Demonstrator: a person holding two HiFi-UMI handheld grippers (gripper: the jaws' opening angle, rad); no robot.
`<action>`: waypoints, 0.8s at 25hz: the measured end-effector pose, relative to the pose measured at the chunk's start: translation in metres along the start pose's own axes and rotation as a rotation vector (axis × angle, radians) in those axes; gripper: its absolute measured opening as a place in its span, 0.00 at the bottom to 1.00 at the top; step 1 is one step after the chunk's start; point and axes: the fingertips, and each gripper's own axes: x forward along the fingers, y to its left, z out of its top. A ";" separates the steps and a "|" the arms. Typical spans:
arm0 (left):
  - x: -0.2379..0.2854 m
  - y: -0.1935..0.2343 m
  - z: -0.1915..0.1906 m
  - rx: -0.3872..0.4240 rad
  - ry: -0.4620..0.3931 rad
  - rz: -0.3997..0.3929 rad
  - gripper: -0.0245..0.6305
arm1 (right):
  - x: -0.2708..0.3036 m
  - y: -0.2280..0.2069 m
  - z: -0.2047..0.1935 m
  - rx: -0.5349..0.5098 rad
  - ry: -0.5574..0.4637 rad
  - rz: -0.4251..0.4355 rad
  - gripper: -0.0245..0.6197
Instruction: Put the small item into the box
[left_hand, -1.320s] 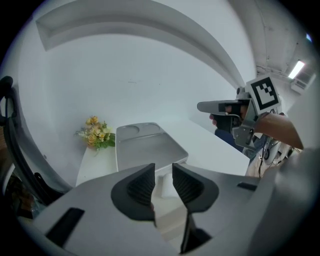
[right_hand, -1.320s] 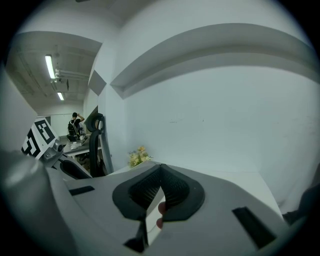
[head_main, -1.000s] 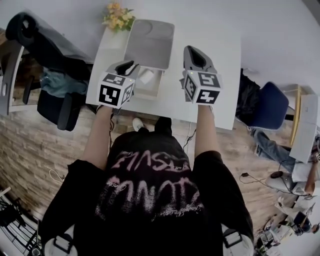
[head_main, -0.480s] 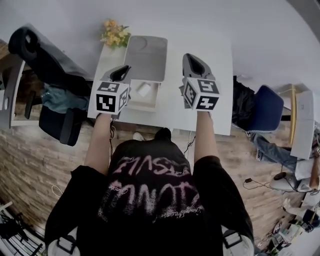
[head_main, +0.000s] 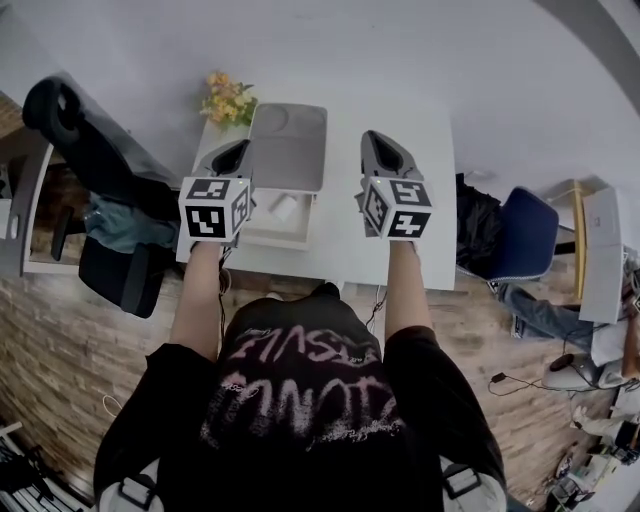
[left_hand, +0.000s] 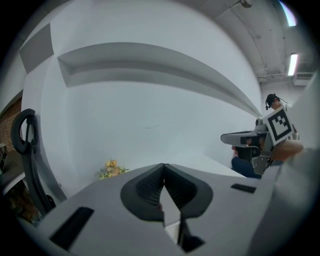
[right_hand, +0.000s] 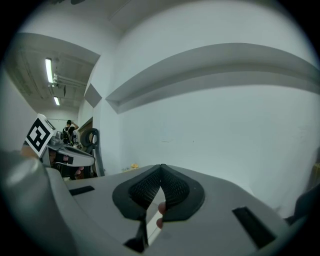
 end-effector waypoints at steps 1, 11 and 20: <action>0.000 0.000 0.004 0.001 -0.010 0.002 0.04 | 0.000 -0.001 0.001 -0.001 -0.002 -0.001 0.05; -0.003 0.002 0.032 0.037 -0.068 0.026 0.04 | 0.000 -0.007 0.012 -0.002 -0.025 -0.003 0.05; -0.004 0.000 0.048 0.048 -0.112 0.035 0.04 | 0.000 -0.007 0.021 -0.020 -0.048 0.000 0.05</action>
